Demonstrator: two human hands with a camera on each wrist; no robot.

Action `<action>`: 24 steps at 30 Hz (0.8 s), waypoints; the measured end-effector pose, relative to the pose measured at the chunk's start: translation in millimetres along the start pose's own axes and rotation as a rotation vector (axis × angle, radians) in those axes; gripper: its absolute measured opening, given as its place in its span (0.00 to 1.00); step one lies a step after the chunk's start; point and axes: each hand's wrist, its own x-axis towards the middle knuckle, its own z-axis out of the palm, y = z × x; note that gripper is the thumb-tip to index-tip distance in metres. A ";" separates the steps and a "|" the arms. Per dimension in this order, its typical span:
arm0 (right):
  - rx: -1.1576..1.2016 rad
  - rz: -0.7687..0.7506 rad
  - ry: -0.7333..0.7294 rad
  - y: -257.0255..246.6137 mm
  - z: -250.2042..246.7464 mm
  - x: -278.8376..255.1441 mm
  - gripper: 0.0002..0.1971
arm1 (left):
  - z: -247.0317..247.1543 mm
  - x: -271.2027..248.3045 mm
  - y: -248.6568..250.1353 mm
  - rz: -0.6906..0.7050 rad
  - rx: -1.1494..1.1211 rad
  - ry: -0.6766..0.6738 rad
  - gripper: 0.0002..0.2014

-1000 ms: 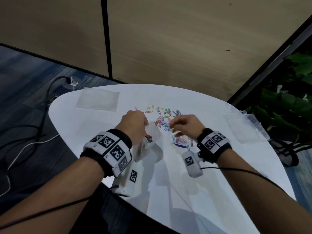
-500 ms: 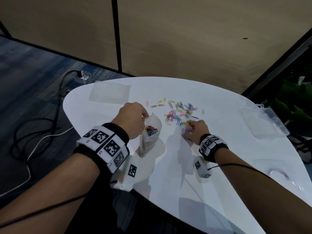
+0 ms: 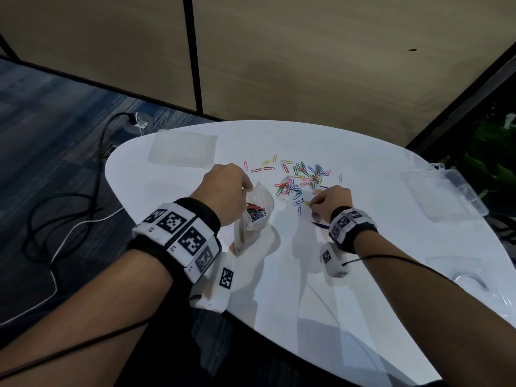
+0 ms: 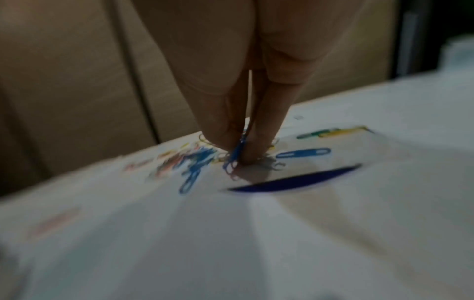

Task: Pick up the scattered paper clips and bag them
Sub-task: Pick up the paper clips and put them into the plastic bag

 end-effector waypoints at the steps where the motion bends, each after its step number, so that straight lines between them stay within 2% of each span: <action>1: 0.084 0.053 -0.020 6.8 -4.7 2.6 0.03 | 0.3 0.5 0.7 0.000 0.002 -0.001 0.14; 3: 0.331 0.142 -0.135 23.7 -10.7 9.8 0.08 | 0.8 0.9 1.9 0.000 0.006 -0.002 0.14; 5: 0.694 0.194 -0.208 28.3 -19.4 11.1 0.11 | 0.9 1.1 2.9 -0.001 0.009 -0.001 0.15; 7: 1.027 0.192 -0.302 12.9 -33.6 2.3 0.10 | 1.7 2.0 3.4 -0.003 0.004 0.002 0.15; 9: 1.201 0.118 -0.421 -15.9 -53.5 -16.0 0.10 | 2.5 3.0 3.4 -0.008 0.000 0.005 0.15; 13: 1.129 -0.111 -0.556 -71.2 -67.4 -58.0 0.07 | 3.7 4.6 2.0 -0.025 -0.027 0.024 0.13; 15: 0.979 -0.210 -0.533 -89.3 -58.2 -73.3 0.07 | 3.7 4.7 1.3 -0.026 -0.041 0.038 0.12; 18: 0.612 -0.393 -0.370 -105.0 -42.0 -81.1 0.05 | 3.5 4.6 -1.1 -0.032 -0.050 0.059 0.12; 20: 0.452 -0.470 -0.314 -111.0 -38.8 -82.0 0.07 | 2.6 5.1 -4.2 -0.046 -0.065 0.079 0.12; 22: 0.409 -0.513 -0.312 -115.9 -43.3 -83.8 0.10 | 0.1 6.0 -7.4 -0.058 -0.092 0.102 0.12; 24: 0.466 -0.517 -0.333 -118.0 -50.4 -84.0 0.13 | -2.8 6.2 -9.6 -0.071 -0.097 0.120 0.13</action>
